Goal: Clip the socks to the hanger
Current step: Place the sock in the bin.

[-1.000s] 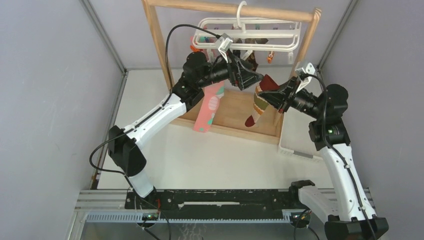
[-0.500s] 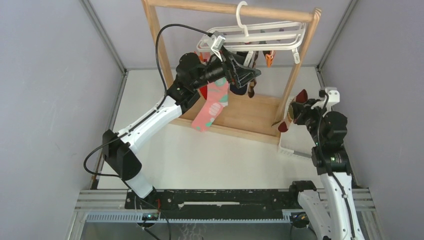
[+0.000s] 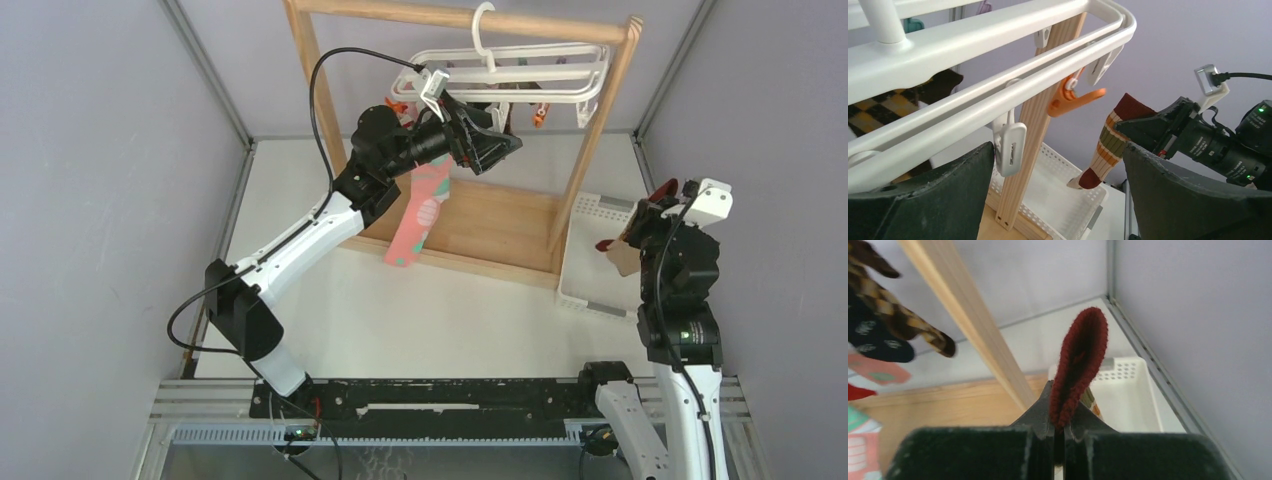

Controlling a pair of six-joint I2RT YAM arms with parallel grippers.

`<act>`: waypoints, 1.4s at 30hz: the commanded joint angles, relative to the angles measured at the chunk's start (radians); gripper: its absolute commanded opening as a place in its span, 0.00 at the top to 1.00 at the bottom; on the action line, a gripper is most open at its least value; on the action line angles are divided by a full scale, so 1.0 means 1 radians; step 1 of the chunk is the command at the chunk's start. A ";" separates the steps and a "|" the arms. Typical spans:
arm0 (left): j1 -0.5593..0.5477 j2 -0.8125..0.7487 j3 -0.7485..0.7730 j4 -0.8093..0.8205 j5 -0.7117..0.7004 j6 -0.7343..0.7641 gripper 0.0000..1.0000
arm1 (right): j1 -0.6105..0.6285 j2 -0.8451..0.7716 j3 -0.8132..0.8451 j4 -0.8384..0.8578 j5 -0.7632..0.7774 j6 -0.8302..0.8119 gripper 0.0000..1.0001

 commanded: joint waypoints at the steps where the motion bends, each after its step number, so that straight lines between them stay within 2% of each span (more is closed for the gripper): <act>1: 0.006 -0.030 -0.007 0.042 0.001 -0.016 0.00 | -0.002 0.032 0.015 -0.059 0.126 -0.011 1.00; 7: 0.005 -0.039 -0.011 0.043 -0.005 -0.010 0.00 | 0.031 0.122 -0.044 -0.064 0.022 0.029 1.00; 14: 0.003 -0.040 -0.012 0.049 0.001 -0.011 0.00 | 0.208 0.264 -0.167 -0.005 0.126 0.077 1.00; 19: 0.003 -0.050 -0.014 0.046 -0.001 -0.007 0.00 | 0.269 0.375 -0.192 0.040 0.149 0.096 1.00; 24: 0.004 -0.055 -0.015 0.041 -0.011 -0.002 0.00 | 0.313 0.409 -0.193 0.067 0.158 0.105 0.98; 25: 0.004 -0.058 -0.015 0.036 -0.012 0.002 0.00 | 0.316 0.413 -0.193 0.073 0.159 0.105 0.92; 28: 0.003 -0.069 -0.016 0.017 -0.032 0.021 0.00 | 0.327 0.401 -0.192 0.090 0.164 0.103 0.61; 31: 0.003 -0.076 -0.013 -0.002 -0.043 0.034 0.00 | 0.345 0.345 -0.193 0.112 0.158 0.092 0.43; 35: 0.003 -0.082 -0.016 -0.010 -0.050 0.044 0.00 | 0.366 0.227 -0.184 0.171 0.090 0.064 0.35; 39: 0.003 -0.102 -0.035 0.001 -0.068 0.056 0.00 | 0.375 0.147 -0.179 0.310 -0.018 0.016 0.34; 42: 0.003 -0.115 -0.035 -0.006 -0.074 0.068 0.00 | 0.379 0.155 -0.148 0.409 -0.072 -0.024 0.34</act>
